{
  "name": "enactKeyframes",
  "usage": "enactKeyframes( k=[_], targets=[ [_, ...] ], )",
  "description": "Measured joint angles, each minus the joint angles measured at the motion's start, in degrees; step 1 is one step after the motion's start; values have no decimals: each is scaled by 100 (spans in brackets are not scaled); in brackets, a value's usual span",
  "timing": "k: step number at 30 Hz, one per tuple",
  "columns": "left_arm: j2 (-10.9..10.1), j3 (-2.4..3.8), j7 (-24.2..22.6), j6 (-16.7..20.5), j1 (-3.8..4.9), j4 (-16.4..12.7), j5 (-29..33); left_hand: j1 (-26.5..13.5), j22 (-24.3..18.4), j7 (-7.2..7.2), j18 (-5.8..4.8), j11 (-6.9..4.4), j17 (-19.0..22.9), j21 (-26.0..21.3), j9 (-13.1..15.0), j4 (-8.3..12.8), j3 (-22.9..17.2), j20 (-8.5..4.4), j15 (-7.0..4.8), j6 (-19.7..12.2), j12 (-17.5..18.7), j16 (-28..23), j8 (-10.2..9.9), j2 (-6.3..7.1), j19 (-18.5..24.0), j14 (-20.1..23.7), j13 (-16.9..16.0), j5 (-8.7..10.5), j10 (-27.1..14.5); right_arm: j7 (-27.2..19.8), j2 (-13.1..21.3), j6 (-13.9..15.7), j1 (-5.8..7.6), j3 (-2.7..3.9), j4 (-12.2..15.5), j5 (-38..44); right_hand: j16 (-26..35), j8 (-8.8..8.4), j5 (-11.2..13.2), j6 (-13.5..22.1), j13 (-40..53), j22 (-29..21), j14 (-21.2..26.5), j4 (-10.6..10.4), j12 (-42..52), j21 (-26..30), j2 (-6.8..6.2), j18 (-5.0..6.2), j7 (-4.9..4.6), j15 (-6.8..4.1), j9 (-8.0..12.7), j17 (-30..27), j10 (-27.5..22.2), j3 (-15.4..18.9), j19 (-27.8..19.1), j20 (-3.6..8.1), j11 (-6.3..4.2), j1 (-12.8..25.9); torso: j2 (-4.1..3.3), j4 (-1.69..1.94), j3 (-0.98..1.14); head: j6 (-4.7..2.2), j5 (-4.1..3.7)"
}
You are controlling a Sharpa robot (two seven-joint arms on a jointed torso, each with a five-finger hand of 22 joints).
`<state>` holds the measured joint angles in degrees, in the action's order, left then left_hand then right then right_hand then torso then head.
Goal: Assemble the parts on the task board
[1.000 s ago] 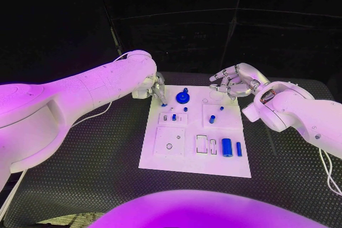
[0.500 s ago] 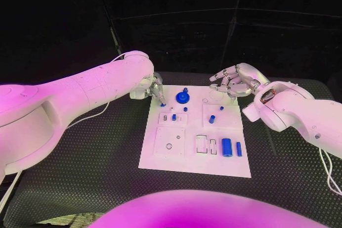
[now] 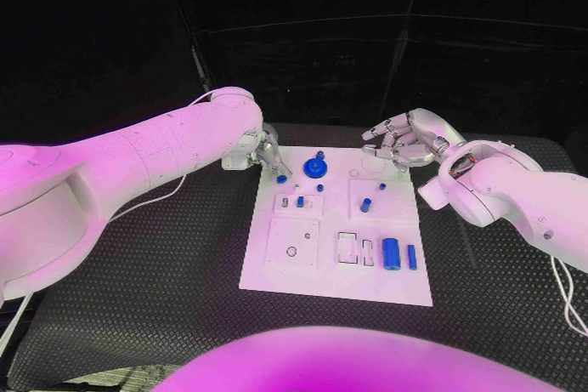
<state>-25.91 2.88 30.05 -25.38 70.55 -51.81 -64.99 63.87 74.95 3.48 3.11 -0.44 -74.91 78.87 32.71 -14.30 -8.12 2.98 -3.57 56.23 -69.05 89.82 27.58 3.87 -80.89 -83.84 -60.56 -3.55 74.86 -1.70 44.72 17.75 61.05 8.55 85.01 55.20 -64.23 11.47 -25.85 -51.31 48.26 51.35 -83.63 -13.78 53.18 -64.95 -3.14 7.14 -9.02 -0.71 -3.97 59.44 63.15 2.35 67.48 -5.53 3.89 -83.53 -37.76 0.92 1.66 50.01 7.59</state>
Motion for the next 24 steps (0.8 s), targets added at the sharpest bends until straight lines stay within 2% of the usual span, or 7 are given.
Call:
enactKeyframes(
  k=[4,6,10,24],
  targets=[
    [39,-1,9,-5,1,52,-1,-4,0,0,0,-19,0,0,0,-167,215,-16,0,0,-22,0,22,-4,-17,0,-4,0,19,1,0,-1,0,0,-1,0,0,0,0,0,4,0,0,-12,0,0,0,0,0,0,0,4,0,-12,0,0,0,0,1,-1,1,0,4],
    [77,-2,14,-12,1,92,-5,-64,0,0,0,-19,0,0,0,-221,320,-17,0,0,-22,0,22,-64,-17,0,-3,0,19,1,-2,-2,0,0,-2,0,0,0,0,0,4,0,0,-12,0,0,0,0,0,0,0,4,0,-12,0,0,0,0,0,-4,1,0,5],
    [138,-4,25,-36,1,163,-18,-187,-1,0,1,-19,0,0,0,-244,530,-17,0,0,-22,0,22,-187,-17,0,-3,0,19,2,-3,-2,0,0,-5,0,0,0,0,0,4,0,0,-12,0,0,0,0,0,0,0,4,0,-12,0,0,0,0,-3,-9,1,0,5],
    [305,-15,67,-165,-2,336,-73,-208,-1,-41,1,-30,0,29,0,-228,668,-24,0,41,-90,0,84,-209,-65,0,-75,0,70,4,-15,-3,0,0,-18,0,0,0,0,0,4,1,0,-11,0,0,0,-1,0,0,0,3,0,-11,0,0,0,0,-4,-11,-1,0,-1]
  ],
)
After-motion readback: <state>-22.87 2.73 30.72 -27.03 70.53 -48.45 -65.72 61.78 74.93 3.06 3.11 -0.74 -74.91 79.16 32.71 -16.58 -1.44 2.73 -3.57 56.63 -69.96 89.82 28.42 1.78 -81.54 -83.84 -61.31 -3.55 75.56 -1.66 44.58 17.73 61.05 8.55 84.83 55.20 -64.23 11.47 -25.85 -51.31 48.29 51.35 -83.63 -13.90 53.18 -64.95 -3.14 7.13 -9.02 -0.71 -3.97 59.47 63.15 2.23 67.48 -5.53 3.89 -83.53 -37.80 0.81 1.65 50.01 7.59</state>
